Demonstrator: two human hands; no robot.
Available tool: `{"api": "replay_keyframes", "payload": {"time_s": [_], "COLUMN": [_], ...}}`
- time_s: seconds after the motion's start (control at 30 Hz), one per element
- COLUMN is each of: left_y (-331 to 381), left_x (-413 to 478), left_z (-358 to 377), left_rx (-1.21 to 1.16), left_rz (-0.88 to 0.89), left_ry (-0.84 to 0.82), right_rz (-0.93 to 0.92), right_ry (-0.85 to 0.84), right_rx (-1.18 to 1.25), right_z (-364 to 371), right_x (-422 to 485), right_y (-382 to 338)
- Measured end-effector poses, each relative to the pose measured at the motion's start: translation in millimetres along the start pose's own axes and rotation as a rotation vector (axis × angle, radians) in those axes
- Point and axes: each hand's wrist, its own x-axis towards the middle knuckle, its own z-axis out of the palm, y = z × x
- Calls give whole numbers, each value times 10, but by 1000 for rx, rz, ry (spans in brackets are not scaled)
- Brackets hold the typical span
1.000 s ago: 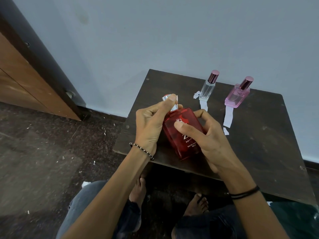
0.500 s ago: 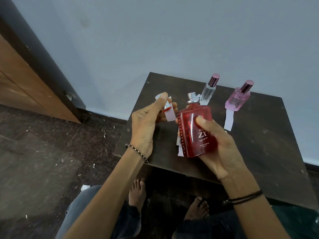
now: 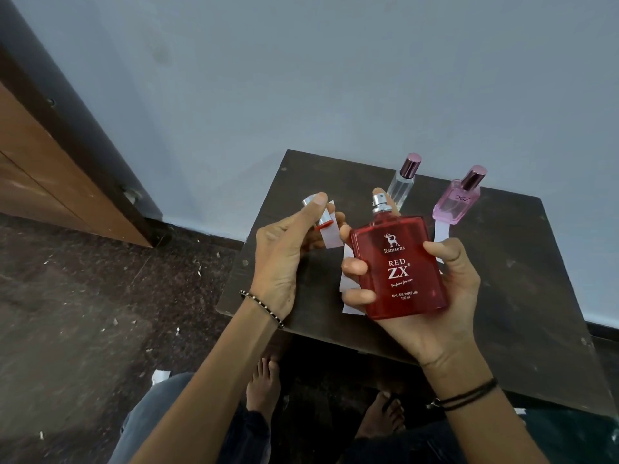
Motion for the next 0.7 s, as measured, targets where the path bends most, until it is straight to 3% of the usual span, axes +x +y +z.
{"api": "replay_keyframes", "payload": {"time_s": [0.27, 0.4, 0.53, 0.7], "left_y": [-23, -40, -38, -42], "left_x": [12, 17, 26, 31], "left_z": [8, 6, 2, 11], "left_rx": [36, 20, -4, -19], "left_rz": [-7, 15, 19, 2], "left_ry": [-17, -38, -55, -51], "right_rz": [31, -22, -129, -297], "right_ry": [-72, -31, 161, 427], "right_rx": [-49, -238, -559, -1266], "right_z": [6, -24, -43, -44], "right_x": [12, -5, -19, -61], "right_y": [-18, -39, -65, -67]}}
